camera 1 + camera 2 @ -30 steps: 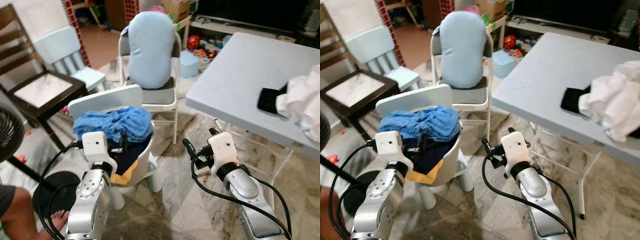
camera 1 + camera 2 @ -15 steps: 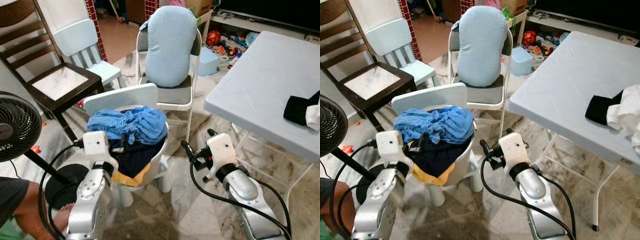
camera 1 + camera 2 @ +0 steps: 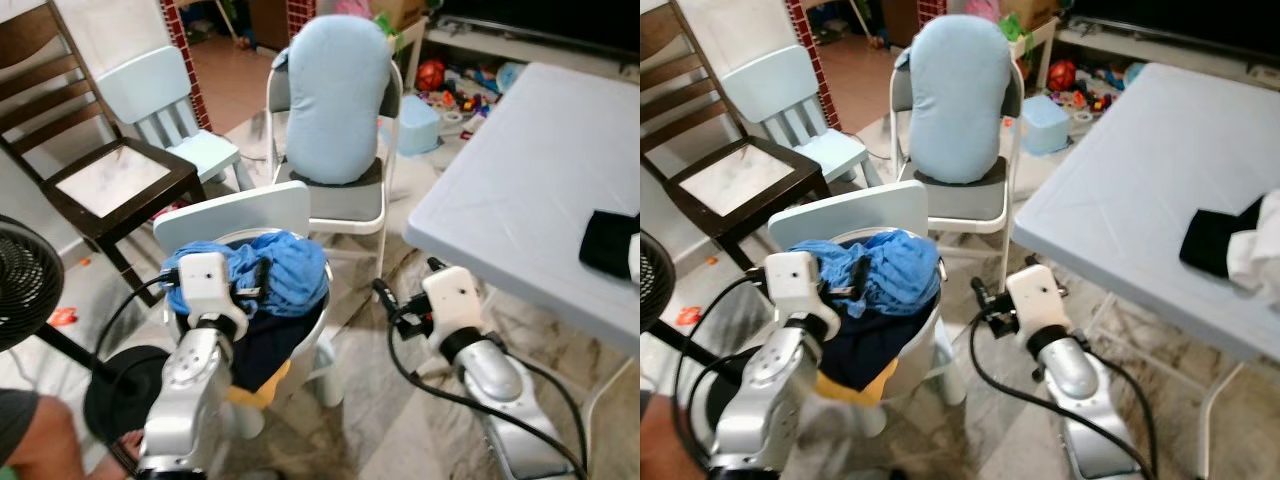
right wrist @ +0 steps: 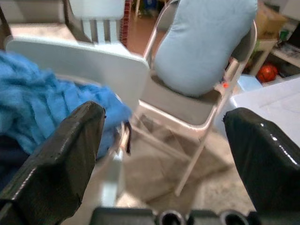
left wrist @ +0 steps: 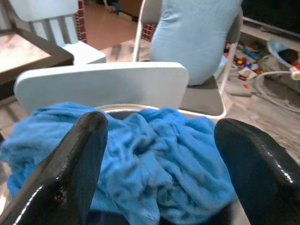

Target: Hang hanger

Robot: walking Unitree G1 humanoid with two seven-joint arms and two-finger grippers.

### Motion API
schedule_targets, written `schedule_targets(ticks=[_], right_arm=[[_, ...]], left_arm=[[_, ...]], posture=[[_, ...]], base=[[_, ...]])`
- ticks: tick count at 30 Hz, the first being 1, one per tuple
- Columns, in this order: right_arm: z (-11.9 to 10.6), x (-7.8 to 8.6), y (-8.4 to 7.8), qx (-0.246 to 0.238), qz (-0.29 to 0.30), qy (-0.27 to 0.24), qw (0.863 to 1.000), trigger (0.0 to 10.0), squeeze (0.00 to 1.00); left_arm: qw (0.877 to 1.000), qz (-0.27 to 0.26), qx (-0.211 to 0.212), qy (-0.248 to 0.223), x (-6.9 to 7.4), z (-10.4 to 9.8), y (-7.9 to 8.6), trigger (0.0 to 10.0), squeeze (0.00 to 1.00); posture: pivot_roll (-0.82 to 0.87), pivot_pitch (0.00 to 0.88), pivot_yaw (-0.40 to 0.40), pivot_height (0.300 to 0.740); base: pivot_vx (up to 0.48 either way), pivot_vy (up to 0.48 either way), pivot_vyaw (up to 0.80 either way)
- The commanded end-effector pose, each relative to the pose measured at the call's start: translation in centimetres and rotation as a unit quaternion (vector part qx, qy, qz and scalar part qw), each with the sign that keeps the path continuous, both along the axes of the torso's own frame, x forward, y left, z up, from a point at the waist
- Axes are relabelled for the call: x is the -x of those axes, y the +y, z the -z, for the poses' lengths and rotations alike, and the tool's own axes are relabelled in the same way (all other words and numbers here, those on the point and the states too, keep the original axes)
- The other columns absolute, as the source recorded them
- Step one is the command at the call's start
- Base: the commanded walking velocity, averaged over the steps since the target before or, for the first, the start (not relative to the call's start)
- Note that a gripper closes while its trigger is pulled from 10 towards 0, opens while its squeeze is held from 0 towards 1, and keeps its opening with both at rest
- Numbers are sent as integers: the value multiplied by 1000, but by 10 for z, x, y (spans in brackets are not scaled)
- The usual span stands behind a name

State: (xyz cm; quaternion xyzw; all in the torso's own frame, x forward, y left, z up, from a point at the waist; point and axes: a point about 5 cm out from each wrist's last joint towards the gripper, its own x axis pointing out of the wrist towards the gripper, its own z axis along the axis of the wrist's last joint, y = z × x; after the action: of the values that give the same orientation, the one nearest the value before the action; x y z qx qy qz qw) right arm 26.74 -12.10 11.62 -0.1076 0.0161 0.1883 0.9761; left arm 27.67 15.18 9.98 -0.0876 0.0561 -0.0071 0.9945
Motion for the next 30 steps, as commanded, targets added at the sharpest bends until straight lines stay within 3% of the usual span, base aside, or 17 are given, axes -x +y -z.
schedule_targets(ticks=[1,5,14,19,23,28,30], right_arm=[[0,1,-7,7,8,1,1000,10000,0],[0,0,-7,11,3,-1,1000,10000,0],[0,1,-8,19,-1,-1,1000,10000,0],[-1,0,-8,20,-3,0,1000,10000,0],[-1,-1,-8,12,-1,0,1000,10000,0],[0,8,-9,9,3,5,1000,10000,0],[-1,13,-12,14,3,8,1000,10000,0]], left_arm=[[1000,4,7,-2,0,-1,-6,10000,0],[1000,-1,5,2,0,0,-7,10000,0],[1000,-12,-13,17,-2,5,-6,10000,0],[999,28,-17,35,-2,10,-6,10000,0],[997,62,-13,35,-7,8,-13,10000,0],[995,72,27,58,-17,12,-26,10000,0],[992,81,62,77,-22,16,-33,10000,0]], posture=[[-58,92,9,740],[-63,90,6,740],[-68,86,-3,740],[-59,90,-11,740],[-59,100,-8,740],[-88,116,-9,740],[-109,124,-19,740]], base=[[0,0,0],[0,0,0],[0,0,800],[0,0,750],[0,0,0],[0,0,0],[0,0,0]])
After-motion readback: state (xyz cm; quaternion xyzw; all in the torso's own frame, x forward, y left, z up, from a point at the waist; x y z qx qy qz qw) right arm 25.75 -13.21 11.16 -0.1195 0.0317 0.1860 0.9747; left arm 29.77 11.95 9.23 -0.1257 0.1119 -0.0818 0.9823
